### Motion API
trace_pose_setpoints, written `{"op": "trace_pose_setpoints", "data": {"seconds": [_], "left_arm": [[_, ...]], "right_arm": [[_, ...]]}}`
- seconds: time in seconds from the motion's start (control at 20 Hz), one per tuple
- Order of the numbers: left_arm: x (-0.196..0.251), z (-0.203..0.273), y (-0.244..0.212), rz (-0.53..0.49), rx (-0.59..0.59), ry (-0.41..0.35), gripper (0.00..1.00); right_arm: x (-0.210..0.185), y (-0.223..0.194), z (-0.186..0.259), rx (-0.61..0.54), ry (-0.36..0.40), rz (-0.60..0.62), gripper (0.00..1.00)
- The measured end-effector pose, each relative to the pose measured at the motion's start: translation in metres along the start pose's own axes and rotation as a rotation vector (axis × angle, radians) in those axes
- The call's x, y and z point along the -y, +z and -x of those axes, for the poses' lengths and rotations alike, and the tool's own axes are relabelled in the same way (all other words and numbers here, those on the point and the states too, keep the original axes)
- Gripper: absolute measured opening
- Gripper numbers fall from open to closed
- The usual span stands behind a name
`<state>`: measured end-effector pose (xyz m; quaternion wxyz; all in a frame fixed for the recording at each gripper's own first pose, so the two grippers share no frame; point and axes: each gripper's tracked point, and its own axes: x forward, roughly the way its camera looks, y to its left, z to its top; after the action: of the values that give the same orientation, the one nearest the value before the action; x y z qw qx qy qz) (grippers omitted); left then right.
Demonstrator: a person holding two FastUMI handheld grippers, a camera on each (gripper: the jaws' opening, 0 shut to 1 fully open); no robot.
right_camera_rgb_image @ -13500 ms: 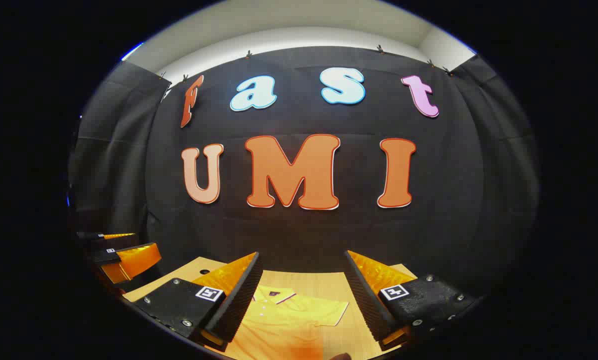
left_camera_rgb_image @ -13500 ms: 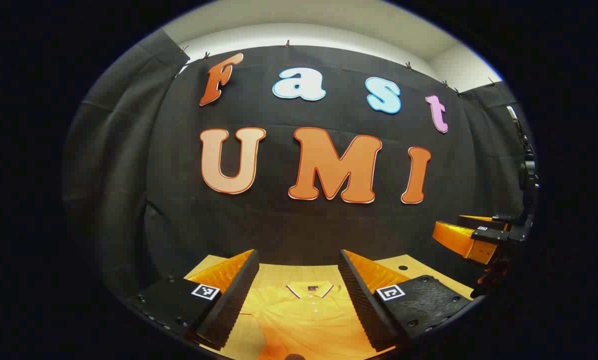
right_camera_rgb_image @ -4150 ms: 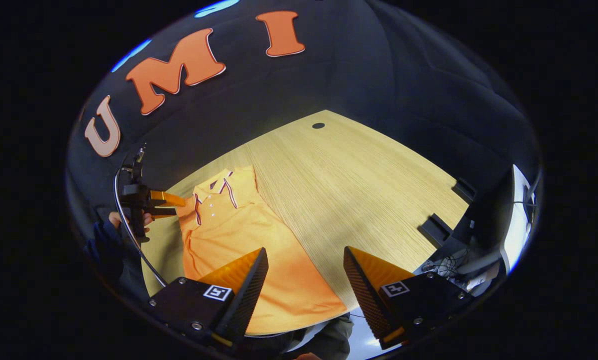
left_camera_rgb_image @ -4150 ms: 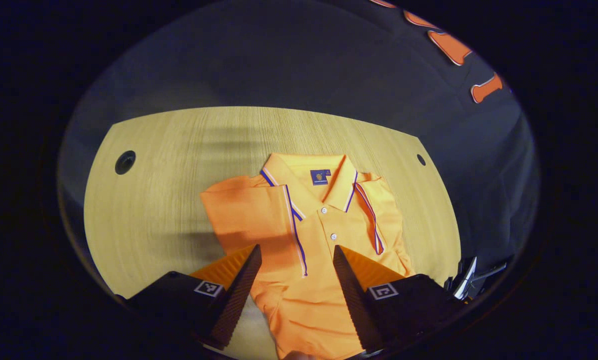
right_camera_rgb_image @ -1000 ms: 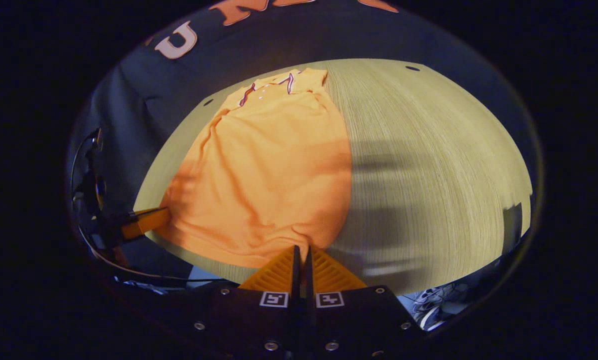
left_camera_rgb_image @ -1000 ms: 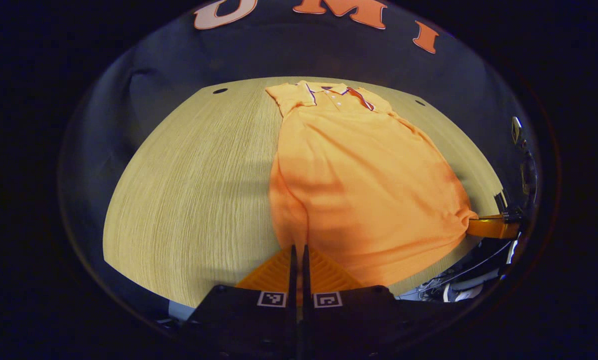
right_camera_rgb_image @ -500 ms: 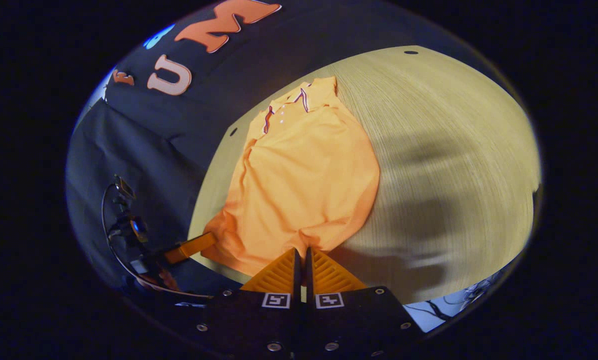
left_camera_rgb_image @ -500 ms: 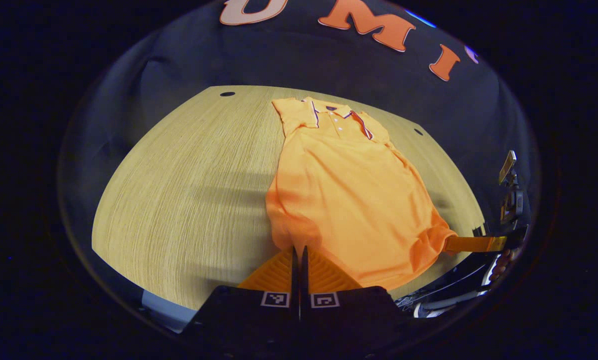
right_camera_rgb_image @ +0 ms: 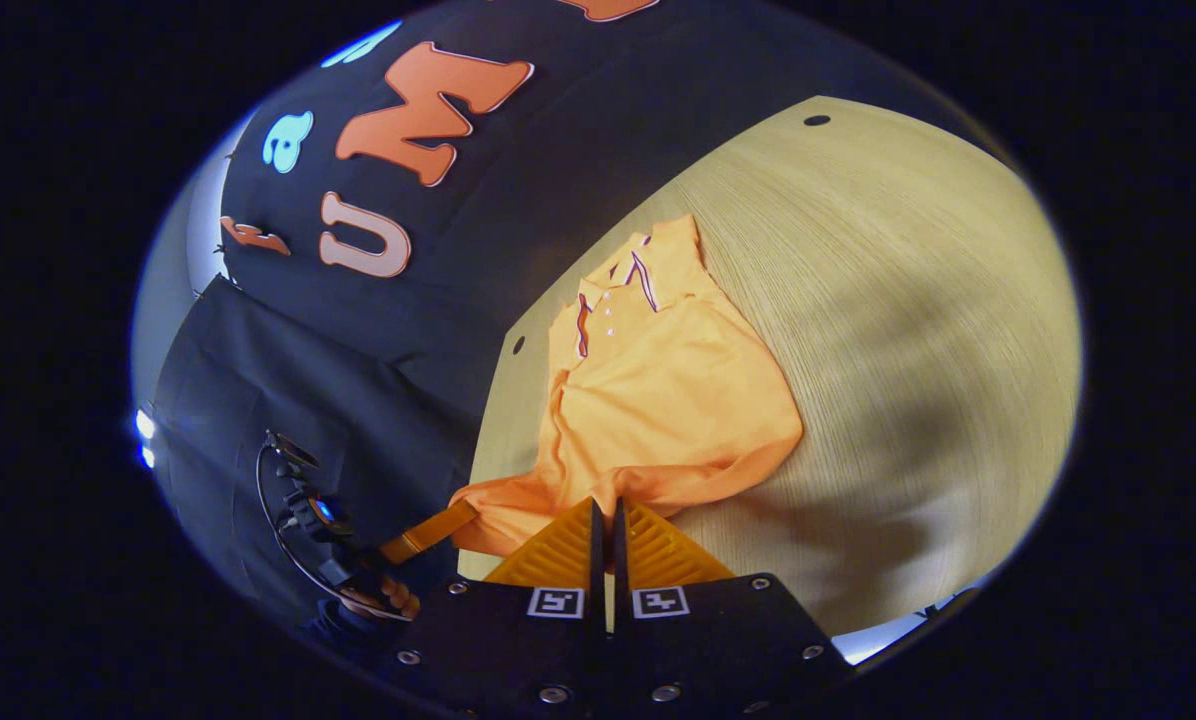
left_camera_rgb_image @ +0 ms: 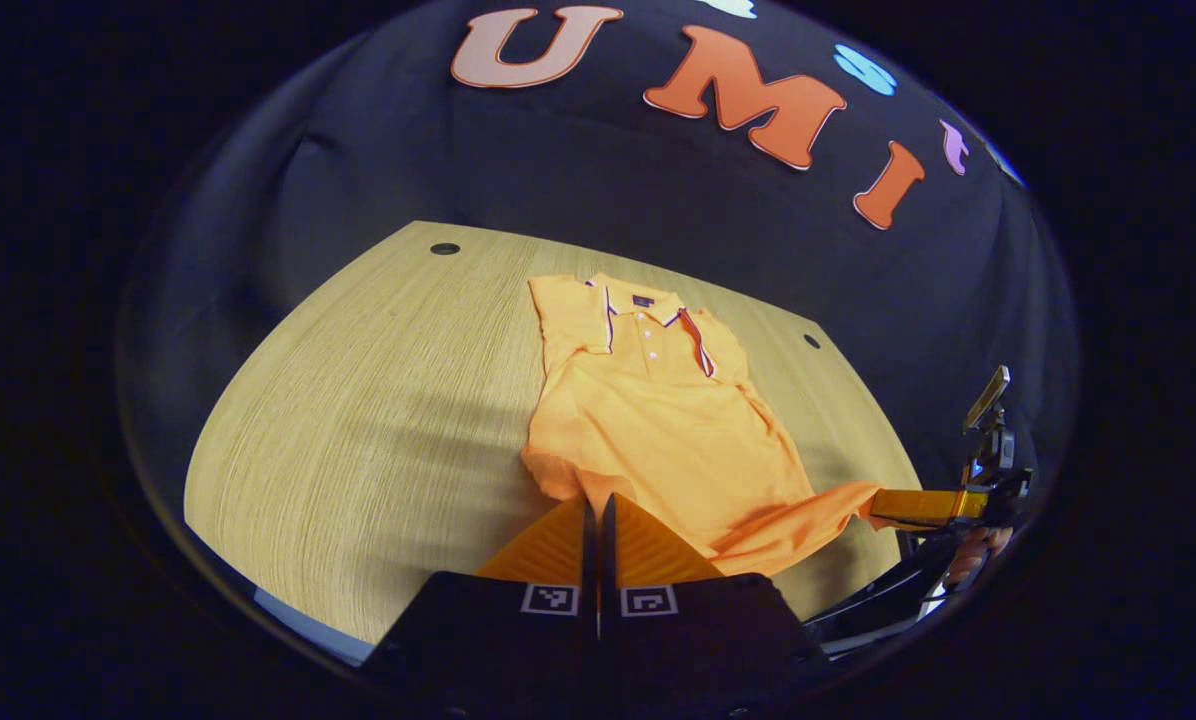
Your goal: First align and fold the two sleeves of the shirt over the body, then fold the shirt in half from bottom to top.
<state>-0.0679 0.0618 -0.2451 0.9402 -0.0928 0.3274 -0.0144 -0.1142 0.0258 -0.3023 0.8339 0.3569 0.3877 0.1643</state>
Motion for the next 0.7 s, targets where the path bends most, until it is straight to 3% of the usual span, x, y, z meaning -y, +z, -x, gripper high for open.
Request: {"op": "trace_pose_setpoints", "data": {"seconds": [0.15,0.7], "left_arm": [[0.005,-0.001,0.025,-0.003,0.031,-0.012,0.01],[0.005,-0.062,0.124,-0.001,0.047,-0.079,0.01]], "right_arm": [[-0.011,0.014,0.004,0.023,0.033,0.006,0.03],[-0.036,0.110,-0.039,0.114,-0.015,0.048,0.03]]}}
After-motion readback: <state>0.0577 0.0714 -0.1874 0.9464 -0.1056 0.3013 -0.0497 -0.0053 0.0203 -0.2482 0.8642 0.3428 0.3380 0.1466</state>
